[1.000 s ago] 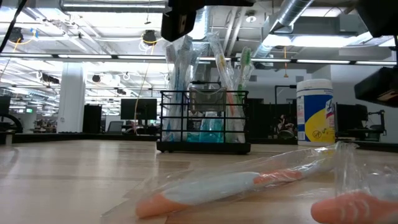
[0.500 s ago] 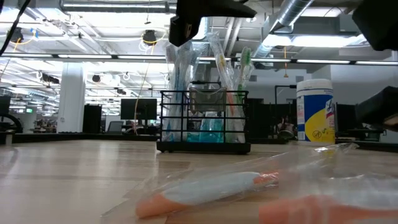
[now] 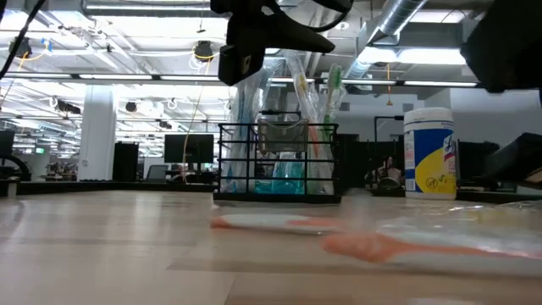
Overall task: Pick & Place toothbrushing station
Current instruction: Put the orange toothbrush into the black wire organizer
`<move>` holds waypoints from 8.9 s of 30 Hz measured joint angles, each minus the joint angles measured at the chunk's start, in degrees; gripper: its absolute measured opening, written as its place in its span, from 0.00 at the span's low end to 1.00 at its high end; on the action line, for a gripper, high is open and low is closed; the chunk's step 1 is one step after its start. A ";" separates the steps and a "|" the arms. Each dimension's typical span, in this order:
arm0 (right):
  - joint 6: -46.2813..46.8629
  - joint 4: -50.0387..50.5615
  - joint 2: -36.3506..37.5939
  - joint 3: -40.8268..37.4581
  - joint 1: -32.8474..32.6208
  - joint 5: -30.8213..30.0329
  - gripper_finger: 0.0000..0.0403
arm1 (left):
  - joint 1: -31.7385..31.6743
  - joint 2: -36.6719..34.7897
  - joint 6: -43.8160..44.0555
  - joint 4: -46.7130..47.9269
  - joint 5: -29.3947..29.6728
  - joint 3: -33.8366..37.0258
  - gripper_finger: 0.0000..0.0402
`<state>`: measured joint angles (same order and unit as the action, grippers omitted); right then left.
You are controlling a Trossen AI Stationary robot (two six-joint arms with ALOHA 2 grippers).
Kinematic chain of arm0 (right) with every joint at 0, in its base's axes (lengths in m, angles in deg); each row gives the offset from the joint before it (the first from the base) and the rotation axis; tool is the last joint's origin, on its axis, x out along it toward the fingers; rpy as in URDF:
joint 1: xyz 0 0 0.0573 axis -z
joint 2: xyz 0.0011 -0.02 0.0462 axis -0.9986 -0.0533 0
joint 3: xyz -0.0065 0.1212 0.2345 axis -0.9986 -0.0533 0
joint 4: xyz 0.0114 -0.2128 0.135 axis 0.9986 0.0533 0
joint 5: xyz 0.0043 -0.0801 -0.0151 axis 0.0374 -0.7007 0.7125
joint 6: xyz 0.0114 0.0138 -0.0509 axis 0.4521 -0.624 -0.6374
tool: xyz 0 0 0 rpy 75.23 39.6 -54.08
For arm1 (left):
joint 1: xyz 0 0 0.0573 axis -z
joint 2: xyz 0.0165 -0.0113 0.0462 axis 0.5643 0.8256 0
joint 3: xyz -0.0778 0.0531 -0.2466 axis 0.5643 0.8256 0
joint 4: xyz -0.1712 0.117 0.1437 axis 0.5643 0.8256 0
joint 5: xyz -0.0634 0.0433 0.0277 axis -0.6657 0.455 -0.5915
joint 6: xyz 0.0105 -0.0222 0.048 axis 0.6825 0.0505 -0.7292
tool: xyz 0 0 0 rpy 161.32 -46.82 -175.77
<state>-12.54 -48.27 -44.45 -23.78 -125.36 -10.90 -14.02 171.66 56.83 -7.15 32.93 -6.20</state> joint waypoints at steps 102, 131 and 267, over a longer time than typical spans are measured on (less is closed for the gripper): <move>23.80 -48.15 34.78 0.21 18.04 -33.36 0.00 | -14.31 -25.75 -65.96 3.59 2.56 -1.75 0.13; -9.88 -49.28 34.74 0.16 19.37 -35.60 0.54 | -15.53 -27.50 -37.15 -9.89 -8.60 -1.84 0.03; 3.23 4.76 25.86 5.87 12.49 -74.44 0.02 | -36.75 -41.04 -30.74 1.03 -32.17 4.80 0.29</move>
<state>-9.30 -43.50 -18.59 -17.91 -112.87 -85.35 -50.78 130.63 26.09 -6.12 0.75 -1.41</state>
